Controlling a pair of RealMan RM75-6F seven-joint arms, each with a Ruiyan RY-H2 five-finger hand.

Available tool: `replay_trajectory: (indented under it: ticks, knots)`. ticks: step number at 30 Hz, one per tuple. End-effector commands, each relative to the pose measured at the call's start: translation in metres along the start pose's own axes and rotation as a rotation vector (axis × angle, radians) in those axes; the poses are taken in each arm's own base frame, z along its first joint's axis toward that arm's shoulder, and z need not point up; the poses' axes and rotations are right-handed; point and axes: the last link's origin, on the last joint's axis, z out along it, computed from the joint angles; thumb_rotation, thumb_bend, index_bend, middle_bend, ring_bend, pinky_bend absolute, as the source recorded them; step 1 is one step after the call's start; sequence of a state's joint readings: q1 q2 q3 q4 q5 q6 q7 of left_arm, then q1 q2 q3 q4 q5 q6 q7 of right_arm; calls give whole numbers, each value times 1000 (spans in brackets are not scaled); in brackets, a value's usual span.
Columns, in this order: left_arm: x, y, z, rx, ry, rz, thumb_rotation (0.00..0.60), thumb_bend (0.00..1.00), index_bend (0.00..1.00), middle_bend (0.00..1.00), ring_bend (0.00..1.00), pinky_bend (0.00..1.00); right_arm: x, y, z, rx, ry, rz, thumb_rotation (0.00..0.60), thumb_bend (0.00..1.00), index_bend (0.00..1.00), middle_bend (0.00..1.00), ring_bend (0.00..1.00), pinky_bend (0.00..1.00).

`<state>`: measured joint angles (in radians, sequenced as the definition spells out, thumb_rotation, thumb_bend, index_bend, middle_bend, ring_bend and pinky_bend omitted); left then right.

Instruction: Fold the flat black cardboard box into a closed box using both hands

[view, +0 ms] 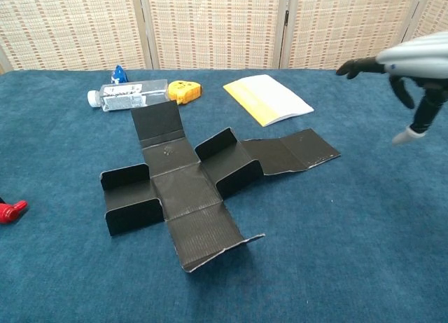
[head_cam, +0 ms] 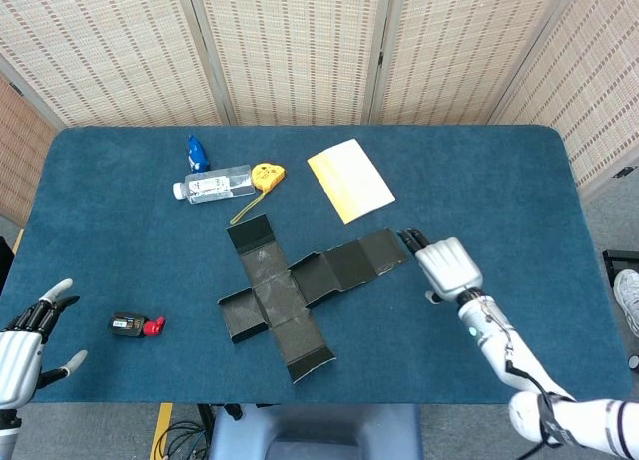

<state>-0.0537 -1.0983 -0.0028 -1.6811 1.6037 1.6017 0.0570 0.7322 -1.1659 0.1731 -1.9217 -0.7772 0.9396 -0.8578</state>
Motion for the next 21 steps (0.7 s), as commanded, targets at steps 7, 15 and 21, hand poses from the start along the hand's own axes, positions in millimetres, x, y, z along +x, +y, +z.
replay_trajectory:
  ticks: [7, 15, 21]
  knots:
    - [-2, -2, -2, 12, -6, 3, 600, 88, 217, 160, 257, 362, 0, -85, 68, 64, -133, -155, 600, 0, 0, 15, 576, 827]
    - [-3, -4, -3, 20, -8, 6, 600, 88, 219, 160, 257, 360, -3, -112, 97, 66, -148, -166, 600, 0, 0, 56, 576, 827]
    - [-2, -6, -5, 32, -10, 4, 600, 88, 220, 160, 257, 359, -10, -123, 108, 79, -181, -158, 600, 0, 0, 59, 576, 827]
